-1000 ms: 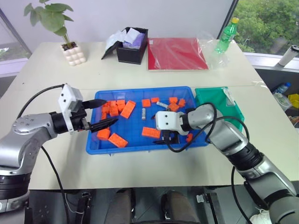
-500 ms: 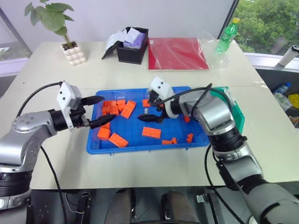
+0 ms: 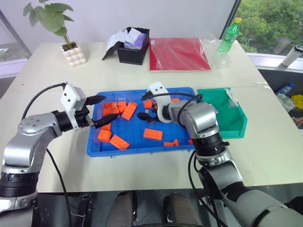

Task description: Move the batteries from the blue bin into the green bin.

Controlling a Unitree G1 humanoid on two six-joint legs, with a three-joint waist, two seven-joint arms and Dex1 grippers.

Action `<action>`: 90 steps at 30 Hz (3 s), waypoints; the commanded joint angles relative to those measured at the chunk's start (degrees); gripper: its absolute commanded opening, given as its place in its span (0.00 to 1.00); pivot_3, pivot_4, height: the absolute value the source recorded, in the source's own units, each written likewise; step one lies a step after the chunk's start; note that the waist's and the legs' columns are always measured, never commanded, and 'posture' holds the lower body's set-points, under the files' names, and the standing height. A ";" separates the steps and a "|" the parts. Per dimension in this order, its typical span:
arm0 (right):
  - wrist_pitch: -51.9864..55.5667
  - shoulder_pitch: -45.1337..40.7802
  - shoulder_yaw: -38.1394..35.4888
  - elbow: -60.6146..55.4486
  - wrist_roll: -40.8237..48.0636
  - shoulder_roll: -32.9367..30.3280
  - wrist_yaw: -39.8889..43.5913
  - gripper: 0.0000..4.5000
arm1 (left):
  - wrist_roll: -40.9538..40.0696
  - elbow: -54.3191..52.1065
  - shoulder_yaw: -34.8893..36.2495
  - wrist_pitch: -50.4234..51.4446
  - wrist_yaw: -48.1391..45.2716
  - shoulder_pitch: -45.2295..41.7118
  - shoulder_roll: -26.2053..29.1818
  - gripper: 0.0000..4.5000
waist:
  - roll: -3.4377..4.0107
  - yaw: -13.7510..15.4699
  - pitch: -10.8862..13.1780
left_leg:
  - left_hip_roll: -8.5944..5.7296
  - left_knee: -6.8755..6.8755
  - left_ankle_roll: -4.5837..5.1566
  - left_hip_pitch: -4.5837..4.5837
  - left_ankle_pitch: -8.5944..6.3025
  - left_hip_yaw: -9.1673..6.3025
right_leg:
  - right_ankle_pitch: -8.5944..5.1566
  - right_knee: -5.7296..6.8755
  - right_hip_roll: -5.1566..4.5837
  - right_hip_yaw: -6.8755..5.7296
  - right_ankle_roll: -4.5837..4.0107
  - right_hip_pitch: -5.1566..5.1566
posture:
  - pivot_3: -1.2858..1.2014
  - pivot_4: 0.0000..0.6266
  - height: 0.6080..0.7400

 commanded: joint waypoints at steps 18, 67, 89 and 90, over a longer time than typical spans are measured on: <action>-6.07 2.98 4.34 3.22 0.20 1.40 -5.18 0.88 | 1.51 0.16 -0.29 -1.16 -4.13 -0.42 2.46 1.00 | 0.00 -0.21 0.00 | 0.01 -0.14 0.00 0.01 0.00 0.01 | 0.00 -0.02 0.02 0.01 0.00 -0.06 | 0.52 0.24 1.00; 5.54 9.95 -9.63 -23.30 7.02 -41.59 1.69 0.01 | 3.74 9.94 -5.16 -5.33 -7.88 -7.98 -3.68 1.00 | 0.03 -1.06 0.02 | 0.03 -0.46 0.00 0.01 0.02 0.07 | 0.00 -0.47 0.06 0.06 0.00 0.03 | 0.52 0.24 1.00; -13.75 0.79 -2.54 -17.10 8.80 -40.30 11.68 0.99 | 3.91 9.93 -4.59 -5.01 -8.11 -8.47 -2.40 1.00 | 0.03 -1.18 0.02 | 0.13 -0.46 -0.02 0.03 0.04 0.06 | 0.00 -0.47 0.20 0.08 0.00 0.02 | 0.52 0.24 1.00; -15.04 0.91 -1.62 -16.39 8.81 -39.88 12.81 0.99 | 4.00 9.99 -4.69 -5.09 -8.10 -8.77 -2.44 1.00 | 0.03 -1.00 0.02 | 0.12 -0.45 -0.02 0.02 0.04 0.06 | 0.00 -0.47 0.18 0.08 0.00 0.04 | 0.52 0.24 1.00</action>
